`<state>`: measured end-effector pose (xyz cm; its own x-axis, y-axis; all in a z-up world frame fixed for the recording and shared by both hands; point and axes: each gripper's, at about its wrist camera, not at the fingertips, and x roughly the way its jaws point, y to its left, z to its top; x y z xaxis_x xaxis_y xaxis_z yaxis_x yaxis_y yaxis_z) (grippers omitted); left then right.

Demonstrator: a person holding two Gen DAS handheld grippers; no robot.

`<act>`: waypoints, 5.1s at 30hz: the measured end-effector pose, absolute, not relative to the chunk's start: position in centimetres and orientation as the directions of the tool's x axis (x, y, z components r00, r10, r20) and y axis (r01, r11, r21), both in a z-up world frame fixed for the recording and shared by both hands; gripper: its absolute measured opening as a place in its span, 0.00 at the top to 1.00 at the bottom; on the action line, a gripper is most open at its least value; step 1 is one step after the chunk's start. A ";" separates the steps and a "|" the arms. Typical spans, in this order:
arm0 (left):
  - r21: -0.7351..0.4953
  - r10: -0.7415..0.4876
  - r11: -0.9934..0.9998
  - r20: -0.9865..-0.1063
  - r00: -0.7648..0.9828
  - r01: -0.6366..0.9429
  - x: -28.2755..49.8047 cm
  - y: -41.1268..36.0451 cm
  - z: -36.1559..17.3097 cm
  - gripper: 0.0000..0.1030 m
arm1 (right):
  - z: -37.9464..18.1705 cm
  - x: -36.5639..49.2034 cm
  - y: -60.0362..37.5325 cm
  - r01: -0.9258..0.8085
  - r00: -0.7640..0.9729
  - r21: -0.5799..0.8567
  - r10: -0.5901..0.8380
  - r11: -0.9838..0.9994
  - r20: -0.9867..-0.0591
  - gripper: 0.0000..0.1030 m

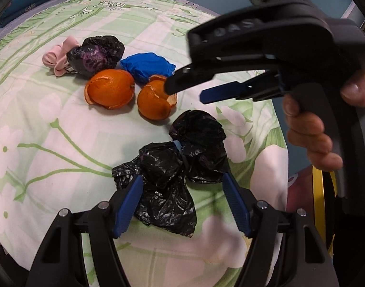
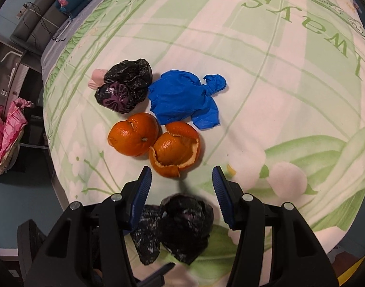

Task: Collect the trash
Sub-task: 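Grasp the black plastic bag with the left gripper while the right grasps an orange peel, then carry the black bag and orange peel over the bin and release both, then move both grippers back over the remaining items on the bed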

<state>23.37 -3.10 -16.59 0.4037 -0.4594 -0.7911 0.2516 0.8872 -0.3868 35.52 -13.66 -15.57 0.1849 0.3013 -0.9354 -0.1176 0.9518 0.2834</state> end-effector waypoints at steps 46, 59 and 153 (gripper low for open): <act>-0.422 -0.558 0.826 -0.709 0.432 0.374 19.4 -2.7 -13.7 0.92 | -14.5 35.9 -14.4 -0.048 0.248 0.284 0.287 0.958 -0.925 0.87; -0.379 -0.548 0.828 -0.702 0.455 0.413 17.5 -3.1 -12.2 0.92 | -11.1 33.4 -16.8 -0.049 0.329 0.326 0.324 0.944 -0.887 0.88; -0.239 -0.677 0.604 -0.657 0.331 0.761 8.1 -22.7 -3.1 0.40 | 0.5 0.4 -43.8 0.382 0.733 0.356 -0.045 0.853 -0.679 0.69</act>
<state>8.07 -22.74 -3.07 0.3306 -0.6771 -0.6574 0.7606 0.6036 -0.2392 0.38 -43.79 0.47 0.7326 -0.0447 -0.6791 0.3817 0.8532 0.3555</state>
